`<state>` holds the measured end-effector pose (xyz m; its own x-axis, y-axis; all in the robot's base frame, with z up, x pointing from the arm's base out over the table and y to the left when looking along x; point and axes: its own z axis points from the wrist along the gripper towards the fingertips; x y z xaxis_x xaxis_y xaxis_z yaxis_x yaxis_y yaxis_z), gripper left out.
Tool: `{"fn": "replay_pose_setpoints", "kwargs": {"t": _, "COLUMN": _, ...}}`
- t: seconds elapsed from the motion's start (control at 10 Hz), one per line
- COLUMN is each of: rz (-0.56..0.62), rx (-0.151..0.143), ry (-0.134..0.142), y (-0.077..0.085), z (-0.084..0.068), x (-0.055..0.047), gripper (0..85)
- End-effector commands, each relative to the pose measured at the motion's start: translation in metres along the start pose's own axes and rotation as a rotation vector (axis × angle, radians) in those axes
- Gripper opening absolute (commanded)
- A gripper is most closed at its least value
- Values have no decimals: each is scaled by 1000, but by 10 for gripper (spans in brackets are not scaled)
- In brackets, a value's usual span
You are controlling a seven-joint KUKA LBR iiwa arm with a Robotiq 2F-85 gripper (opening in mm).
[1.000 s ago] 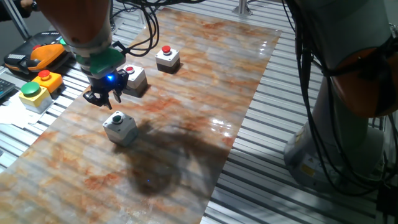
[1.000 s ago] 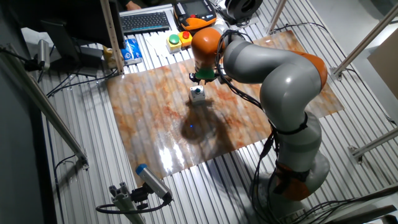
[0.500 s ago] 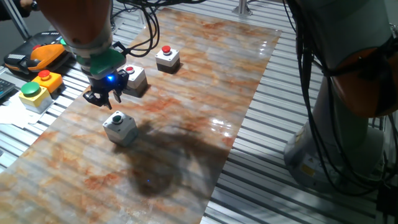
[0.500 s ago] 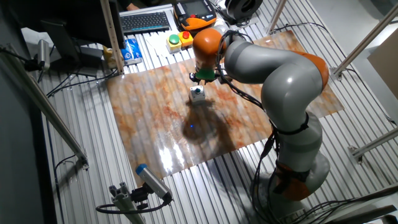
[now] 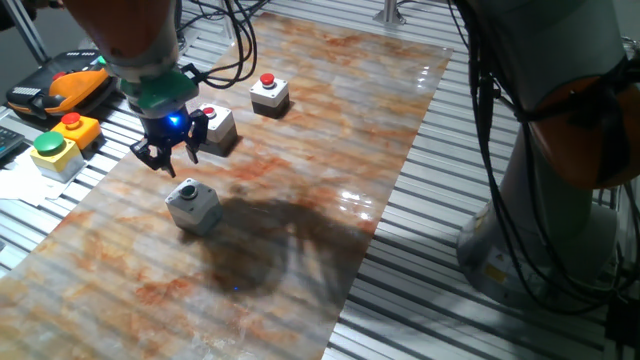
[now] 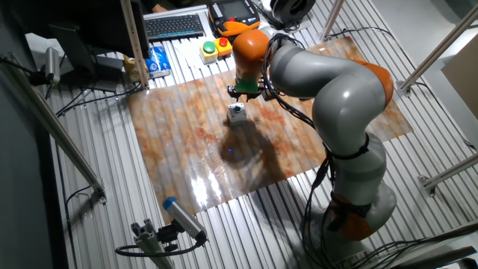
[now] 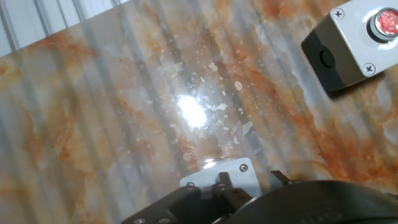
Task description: Press three buttons from left to right in sequence
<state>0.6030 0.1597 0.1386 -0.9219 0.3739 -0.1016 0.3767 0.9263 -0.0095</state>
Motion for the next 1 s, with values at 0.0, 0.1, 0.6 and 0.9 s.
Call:
{"fn": "replay_pose_setpoints", "kwargs": {"t": 0.0, "rz": 7, "rx": 9, "ry": 2, "y": 0, "z": 0, "x": 0, "gripper": 340}}
{"fn": "replay_pose_setpoints", "kwargs": {"t": 0.1, "rz": 15, "rx": 28, "ry": -9, "y": 0, "z": 0, "x": 0, "gripper": 340}}
{"fn": "replay_pose_setpoints", "kwargs": {"t": 0.6, "rz": 30, "rx": 27, "ry": -20, "y": 1, "z": 2, "x": 2, "gripper": 340}}
{"fn": "replay_pose_setpoints", "kwargs": {"t": 0.9, "rz": 8, "rx": 40, "ry": -44, "y": -2, "z": 7, "x": 7, "gripper": 510}}
